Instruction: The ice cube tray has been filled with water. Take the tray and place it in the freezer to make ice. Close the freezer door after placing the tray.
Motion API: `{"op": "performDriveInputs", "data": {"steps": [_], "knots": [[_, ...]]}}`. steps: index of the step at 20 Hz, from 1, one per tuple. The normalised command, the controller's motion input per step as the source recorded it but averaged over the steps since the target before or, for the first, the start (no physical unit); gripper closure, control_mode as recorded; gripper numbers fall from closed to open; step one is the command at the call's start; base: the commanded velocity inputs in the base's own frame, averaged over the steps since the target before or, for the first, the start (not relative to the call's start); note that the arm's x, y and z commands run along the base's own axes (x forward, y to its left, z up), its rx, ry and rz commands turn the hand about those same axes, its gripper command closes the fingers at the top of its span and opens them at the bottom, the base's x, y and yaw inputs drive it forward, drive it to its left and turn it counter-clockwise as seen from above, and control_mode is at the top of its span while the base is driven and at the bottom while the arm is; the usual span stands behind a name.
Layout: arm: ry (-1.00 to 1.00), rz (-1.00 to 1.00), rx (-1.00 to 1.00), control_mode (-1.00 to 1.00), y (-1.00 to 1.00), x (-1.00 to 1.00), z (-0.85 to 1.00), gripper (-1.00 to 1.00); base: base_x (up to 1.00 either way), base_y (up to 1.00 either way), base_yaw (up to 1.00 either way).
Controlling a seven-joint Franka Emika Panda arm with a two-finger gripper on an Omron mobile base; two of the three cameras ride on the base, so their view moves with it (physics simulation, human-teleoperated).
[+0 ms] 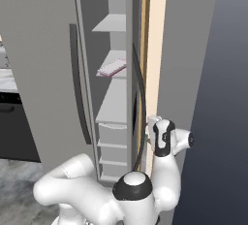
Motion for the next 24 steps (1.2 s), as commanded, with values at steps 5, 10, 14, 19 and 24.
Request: {"op": "performDriveInputs", "data": {"steps": [5, 10, 14, 19, 24], "knots": [[0.00, 0.08, 0.00, -1.00, 0.46, 0.00, -0.06, -1.00, 0.00, 0.00, 0.00], [0.00, 0.09, 0.00, -1.00, 0.44, -0.01, 0.00, -1.00, 0.00, 0.00, 0.00], [0.00, 0.06, 0.00, -1.00, 0.53, 0.00, 0.00, -1.00, 0.00, 0.00, 0.00], [0.00, 0.03, 0.00, -1.00, 0.61, 0.00, 0.00, -1.00, 0.00, 0.00, 0.00], [0.00, 0.00, 0.00, -1.00, 0.62, 0.00, 0.00, -1.00, 0.00, 0.00, 0.00]]}}
